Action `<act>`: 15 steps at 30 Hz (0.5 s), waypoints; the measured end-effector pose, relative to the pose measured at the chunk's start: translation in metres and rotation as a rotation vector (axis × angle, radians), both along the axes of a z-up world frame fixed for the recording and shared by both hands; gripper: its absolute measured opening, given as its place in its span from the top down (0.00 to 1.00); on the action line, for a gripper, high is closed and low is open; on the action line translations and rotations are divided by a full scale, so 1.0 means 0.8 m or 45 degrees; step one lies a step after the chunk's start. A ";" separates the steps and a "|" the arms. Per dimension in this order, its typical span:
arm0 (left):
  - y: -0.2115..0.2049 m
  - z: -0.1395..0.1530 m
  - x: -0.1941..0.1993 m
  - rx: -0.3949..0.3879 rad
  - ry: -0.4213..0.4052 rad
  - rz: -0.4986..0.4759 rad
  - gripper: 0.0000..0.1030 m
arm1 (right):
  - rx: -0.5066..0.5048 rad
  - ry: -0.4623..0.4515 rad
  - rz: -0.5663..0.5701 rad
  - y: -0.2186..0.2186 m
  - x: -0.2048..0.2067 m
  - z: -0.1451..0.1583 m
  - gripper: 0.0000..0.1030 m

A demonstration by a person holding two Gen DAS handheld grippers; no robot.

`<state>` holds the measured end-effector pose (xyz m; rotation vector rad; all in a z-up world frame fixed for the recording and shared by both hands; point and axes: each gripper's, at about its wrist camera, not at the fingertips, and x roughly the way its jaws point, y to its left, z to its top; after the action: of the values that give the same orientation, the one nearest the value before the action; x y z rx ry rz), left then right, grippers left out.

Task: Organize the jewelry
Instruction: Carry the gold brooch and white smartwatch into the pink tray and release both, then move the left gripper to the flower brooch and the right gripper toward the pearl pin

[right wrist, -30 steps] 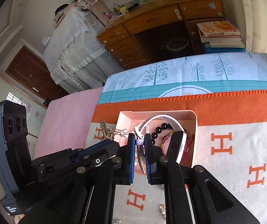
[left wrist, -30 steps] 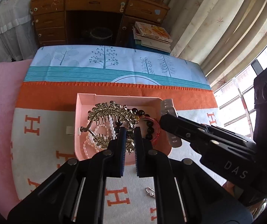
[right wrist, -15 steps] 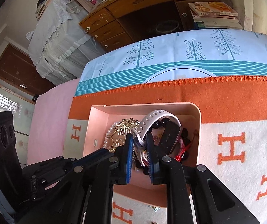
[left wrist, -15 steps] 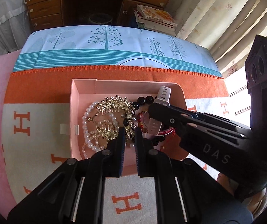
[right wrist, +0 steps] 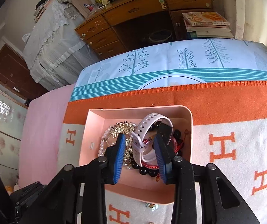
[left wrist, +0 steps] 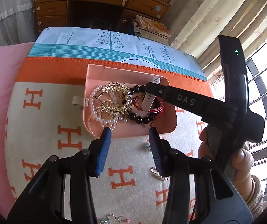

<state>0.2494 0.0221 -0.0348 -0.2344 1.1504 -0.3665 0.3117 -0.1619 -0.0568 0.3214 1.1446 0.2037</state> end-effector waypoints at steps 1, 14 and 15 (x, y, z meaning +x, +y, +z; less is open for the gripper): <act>0.004 0.000 -0.002 -0.011 0.004 0.006 0.63 | -0.007 0.010 0.004 0.002 0.002 -0.005 0.81; 0.042 0.008 -0.012 -0.066 -0.020 0.083 0.63 | -0.484 0.094 0.316 0.093 -0.004 -0.036 0.90; 0.044 0.008 -0.013 -0.070 -0.021 0.084 0.63 | -0.464 0.139 0.336 0.094 -0.003 -0.041 0.90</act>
<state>0.2390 0.0569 -0.0285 -0.3159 1.1148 -0.3415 0.3092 -0.0864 -0.0898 -0.1441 1.3051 0.2056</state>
